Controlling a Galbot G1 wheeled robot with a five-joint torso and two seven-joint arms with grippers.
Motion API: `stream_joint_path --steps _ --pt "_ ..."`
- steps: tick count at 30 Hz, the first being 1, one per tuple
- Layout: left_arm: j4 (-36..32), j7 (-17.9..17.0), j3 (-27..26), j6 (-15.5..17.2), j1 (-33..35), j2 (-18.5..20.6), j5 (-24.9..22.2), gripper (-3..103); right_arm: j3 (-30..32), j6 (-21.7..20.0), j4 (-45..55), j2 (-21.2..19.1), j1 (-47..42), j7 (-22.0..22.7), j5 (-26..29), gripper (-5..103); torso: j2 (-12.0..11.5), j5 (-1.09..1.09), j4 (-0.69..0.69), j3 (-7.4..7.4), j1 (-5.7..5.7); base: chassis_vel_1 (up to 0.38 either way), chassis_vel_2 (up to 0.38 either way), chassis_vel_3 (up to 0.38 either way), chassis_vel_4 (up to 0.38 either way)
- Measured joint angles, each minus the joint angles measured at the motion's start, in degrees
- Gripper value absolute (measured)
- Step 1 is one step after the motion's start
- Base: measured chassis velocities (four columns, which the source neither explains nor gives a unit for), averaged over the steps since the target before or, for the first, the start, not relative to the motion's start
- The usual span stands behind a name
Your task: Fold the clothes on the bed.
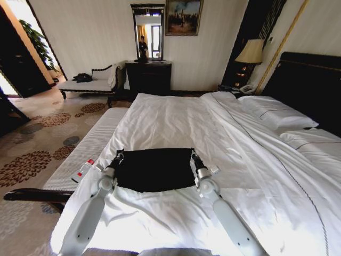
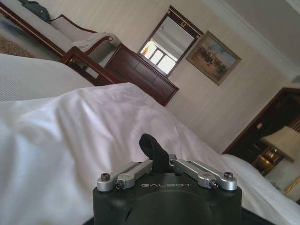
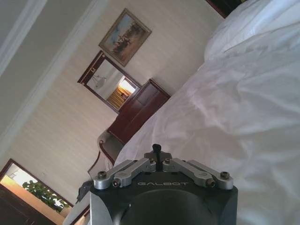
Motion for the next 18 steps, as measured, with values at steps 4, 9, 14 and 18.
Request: stream_joint_path --steps 4,9,14,18 --pt "-1.41 1.15 -1.29 -0.97 3.72 0.17 1.86 2 0.73 0.83 2.11 0.71 -3.39 -0.35 -1.56 1 0.00 0.00 0.01 0.00 0.00 0.000 0.000 0.000 0.000" --pt "-1.87 1.59 -2.48 -2.22 6.09 -0.01 2.95 2 1.88 2.06 3.02 2.45 -8.18 -0.90 -4.40 1 0.00 0.00 0.00 0.01 0.02 0.000 0.000 0.000 0.000" --pt "-1.98 1.93 -3.18 -2.65 7.18 -0.12 3.21 2 2.77 2.62 3.62 3.57 -12.12 -1.20 -5.86 1 0.00 0.00 0.00 0.01 0.01 0.000 0.000 0.000 0.000" --pt "-3.38 2.51 -4.05 -2.68 9.56 -0.12 3.21 2 3.16 2.71 4.92 3.69 -15.37 -1.21 -6.97 1 -0.01 0.00 -0.01 0.01 0.01 0.000 0.000 0.000 0.000"
